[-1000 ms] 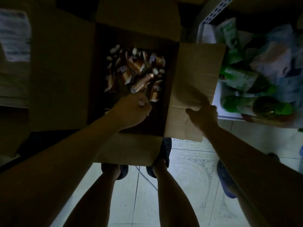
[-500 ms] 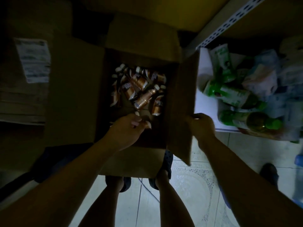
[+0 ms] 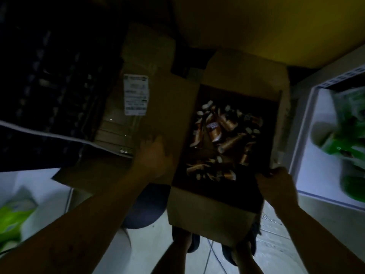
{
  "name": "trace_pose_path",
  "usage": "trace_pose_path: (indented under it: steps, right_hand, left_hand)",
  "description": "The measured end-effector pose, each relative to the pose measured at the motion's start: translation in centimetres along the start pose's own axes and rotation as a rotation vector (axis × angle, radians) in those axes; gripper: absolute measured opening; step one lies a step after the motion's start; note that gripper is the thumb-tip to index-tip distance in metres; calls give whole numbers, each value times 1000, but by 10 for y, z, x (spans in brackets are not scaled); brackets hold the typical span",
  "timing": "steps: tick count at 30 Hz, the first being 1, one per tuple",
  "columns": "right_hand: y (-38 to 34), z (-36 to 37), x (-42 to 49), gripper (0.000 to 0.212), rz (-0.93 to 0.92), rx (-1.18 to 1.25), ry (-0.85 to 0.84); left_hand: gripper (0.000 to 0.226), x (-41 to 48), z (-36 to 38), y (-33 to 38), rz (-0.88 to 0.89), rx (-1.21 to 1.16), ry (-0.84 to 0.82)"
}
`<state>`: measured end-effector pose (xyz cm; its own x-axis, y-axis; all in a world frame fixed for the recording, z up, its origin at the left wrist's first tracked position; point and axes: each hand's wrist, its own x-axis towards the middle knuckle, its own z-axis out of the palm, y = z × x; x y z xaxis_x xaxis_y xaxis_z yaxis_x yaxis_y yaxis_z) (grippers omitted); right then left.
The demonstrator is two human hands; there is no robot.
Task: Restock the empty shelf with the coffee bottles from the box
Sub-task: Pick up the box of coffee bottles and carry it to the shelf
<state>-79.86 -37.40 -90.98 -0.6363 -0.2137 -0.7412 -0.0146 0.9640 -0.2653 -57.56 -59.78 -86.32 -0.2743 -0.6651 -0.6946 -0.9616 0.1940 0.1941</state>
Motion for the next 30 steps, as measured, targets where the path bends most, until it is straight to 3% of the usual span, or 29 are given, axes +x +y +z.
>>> trace_pose_path:
  steps: [3, 7, 11, 15, 18, 21, 30]
  right_hand:
    - [9, 3, 0, 52, -10, -32, -8]
    - [6, -4, -4, 52, -22, -59, -29]
    - [-3, -15, -13, 60, -9, -70, -55]
    - [-7, -30, -19, 60, 28, -83, -72]
    - [-5, -41, -18, 52, 41, -128, -70]
    - [-3, -50, -14, 47, 39, -183, -66]
    - [7, -57, -1, 41, -9, -347, -28]
  left_hand:
    - [72, 8, -2, -17, -108, 50, 116]
    - [99, 11, 4, -31, -160, -346, 33]
    - [83, 4, 3, -19, -195, -487, 84]
    - [59, -7, 5, 17, -128, -349, -55]
    - [59, -8, 10, 44, -91, -211, -120]
    - [53, 0, 15, 60, -98, 20, -114]
    - [38, 18, 7, 56, -137, 214, -152]
